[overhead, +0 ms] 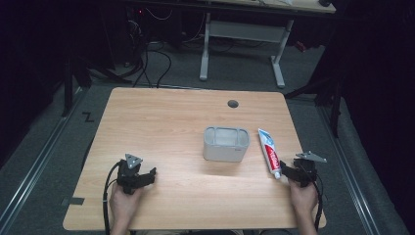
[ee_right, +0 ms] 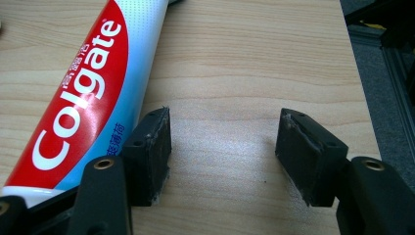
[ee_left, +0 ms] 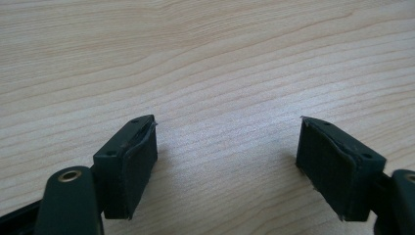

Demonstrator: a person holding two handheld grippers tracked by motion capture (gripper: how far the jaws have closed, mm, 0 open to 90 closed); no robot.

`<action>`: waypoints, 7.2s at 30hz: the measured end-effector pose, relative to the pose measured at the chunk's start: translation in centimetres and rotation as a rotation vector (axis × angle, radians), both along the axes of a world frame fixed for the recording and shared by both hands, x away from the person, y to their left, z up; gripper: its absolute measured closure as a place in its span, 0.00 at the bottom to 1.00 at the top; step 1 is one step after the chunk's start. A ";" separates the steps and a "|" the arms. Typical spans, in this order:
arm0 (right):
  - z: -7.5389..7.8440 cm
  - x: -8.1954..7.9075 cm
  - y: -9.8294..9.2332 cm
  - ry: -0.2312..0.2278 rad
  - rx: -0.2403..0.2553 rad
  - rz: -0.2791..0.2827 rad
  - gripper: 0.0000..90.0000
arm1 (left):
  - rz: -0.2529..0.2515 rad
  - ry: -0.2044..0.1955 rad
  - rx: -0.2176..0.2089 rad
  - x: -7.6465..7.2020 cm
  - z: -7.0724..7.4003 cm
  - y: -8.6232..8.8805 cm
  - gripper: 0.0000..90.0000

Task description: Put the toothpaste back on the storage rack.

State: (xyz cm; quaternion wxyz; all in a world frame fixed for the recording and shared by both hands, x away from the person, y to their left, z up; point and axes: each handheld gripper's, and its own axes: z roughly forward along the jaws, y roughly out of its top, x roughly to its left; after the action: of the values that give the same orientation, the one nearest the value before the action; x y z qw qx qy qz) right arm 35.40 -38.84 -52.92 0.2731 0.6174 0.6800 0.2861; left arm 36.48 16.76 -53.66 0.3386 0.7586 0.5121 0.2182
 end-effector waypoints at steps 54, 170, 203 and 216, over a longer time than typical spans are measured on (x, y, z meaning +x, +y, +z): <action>2.6 -2.8 0.7 -0.085 0.055 0.026 0.60 | 0.003 0.000 -0.008 0.0 0.0 0.1 0.26; 3.7 12.3 7.1 0.380 -0.135 0.078 0.49 | 0.002 0.001 -0.004 0.1 0.0 0.0 0.26; 3.9 12.5 6.9 0.457 0.014 0.184 0.76 | 0.002 0.001 -0.006 0.1 0.0 0.1 0.26; 4.7 11.9 7.3 0.402 0.037 0.244 0.77 | 0.002 0.001 -0.008 0.1 0.0 0.1 0.26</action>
State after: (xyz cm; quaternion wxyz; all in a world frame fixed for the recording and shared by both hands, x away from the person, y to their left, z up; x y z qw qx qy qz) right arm 47.26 -31.54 -48.18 0.0845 0.5801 0.7849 0.2007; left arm 36.54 16.84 -53.65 0.3410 0.7569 0.5140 0.2161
